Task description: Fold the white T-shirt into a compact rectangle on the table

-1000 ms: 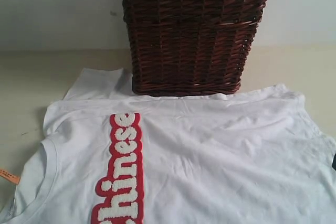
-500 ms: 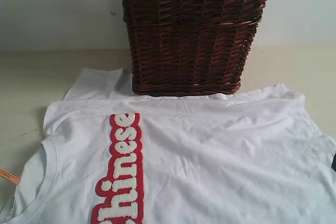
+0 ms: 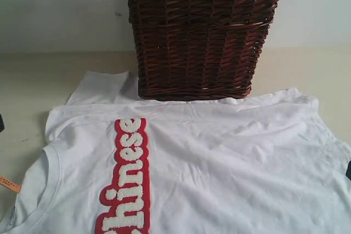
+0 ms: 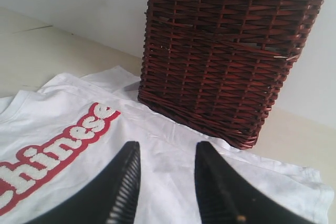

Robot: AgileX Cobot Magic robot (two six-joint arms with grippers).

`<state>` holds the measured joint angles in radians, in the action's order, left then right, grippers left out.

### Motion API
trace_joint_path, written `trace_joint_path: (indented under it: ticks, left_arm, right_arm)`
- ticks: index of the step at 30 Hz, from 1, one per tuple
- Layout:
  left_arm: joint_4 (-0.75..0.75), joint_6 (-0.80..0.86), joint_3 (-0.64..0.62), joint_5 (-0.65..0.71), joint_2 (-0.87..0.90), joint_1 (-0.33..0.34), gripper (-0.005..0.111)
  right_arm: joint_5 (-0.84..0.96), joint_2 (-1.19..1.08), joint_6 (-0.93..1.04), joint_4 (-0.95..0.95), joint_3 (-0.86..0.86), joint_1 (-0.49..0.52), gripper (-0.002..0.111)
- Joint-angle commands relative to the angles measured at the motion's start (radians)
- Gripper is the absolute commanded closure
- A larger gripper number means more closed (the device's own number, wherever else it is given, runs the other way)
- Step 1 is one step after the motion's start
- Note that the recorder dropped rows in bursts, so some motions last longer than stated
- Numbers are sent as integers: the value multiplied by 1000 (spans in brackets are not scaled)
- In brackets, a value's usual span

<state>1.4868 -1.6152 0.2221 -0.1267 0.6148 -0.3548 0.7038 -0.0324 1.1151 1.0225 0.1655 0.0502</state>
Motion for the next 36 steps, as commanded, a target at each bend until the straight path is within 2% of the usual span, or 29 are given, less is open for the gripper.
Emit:
trace_joint_path:
  ticks: [1, 4, 6, 11, 18, 21, 24, 31, 36]
  left_arm:
    - [-8, -27, 87, 107, 174, -4, 107]
    - [14, -68, 183, 10, 436, -4, 107]
    - [54, -68, 216, 23, 538, -4, 107]
    - [52, -92, 210, 80, 628, -4, 107]
    - [42, -92, 201, 312, 705, -4, 107]
    - [49, -92, 231, 337, 747, -4, 106]
    - [69, -92, 285, 289, 808, -4, 98]
    - [71, -89, 494, 337, 1005, -4, 70]
    - [71, -86, 592, 444, 1122, 0, 69]
  right_arm:
    - [4, -2, -1, 4, -5, 4, 73]
    - [4, -2, -1, 4, -5, 4, 73]
    - [4, -2, -3, 4, -5, 4, 73]
    - [4, -2, -3, 4, -5, 4, 73]
    - [4, -2, 0, 4, -5, 4, 73]
    - [4, -2, -2, 4, -5, 4, 73]
    - [4, -2, -2, 4, -5, 4, 73]
    - [4, -2, -2, 4, -5, 4, 73]
    - [4, -2, -2, 4, -5, 4, 73]
